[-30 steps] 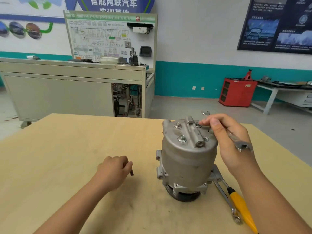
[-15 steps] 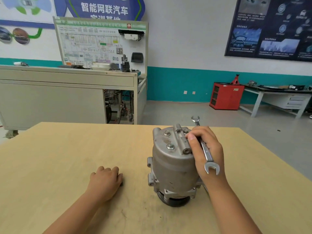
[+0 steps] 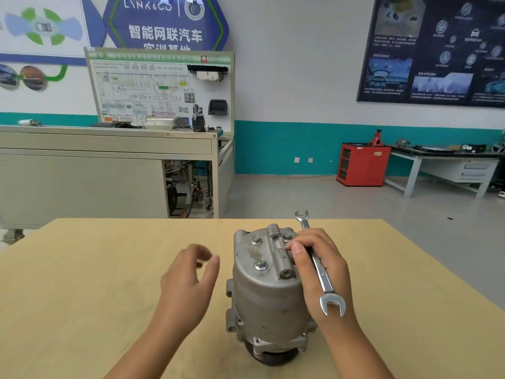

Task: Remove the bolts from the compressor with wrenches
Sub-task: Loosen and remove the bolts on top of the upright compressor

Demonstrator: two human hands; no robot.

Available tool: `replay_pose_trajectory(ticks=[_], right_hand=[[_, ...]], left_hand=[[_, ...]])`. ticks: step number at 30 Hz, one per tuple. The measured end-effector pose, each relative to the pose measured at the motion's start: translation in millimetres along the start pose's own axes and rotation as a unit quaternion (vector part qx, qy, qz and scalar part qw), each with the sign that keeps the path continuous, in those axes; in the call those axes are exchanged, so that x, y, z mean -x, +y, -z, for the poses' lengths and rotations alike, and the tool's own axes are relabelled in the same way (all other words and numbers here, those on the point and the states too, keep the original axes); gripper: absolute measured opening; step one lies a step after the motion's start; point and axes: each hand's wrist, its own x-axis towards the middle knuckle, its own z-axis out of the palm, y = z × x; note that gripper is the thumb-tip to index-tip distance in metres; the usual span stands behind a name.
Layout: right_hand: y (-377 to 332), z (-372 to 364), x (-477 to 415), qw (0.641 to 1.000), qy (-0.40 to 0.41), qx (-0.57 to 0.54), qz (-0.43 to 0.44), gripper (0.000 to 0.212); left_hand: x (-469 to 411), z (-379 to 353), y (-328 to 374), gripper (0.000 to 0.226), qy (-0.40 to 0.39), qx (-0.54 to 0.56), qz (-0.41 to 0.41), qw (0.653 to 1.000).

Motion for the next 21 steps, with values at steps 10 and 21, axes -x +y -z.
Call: replay_pose_trajectory(ticks=[10,21], right_hand=[[-2,14,-10,0.977,-0.022,-0.153,-0.148,0.022],[-8,35,-68,0.976,-0.001,-0.158,-0.147,0.005]], left_hand=[[-16,1,76,0.107,-0.225,-0.009,-0.104,0.969],[-13,-11,73,0.1,-0.199,0.022,-0.113,0.973]])
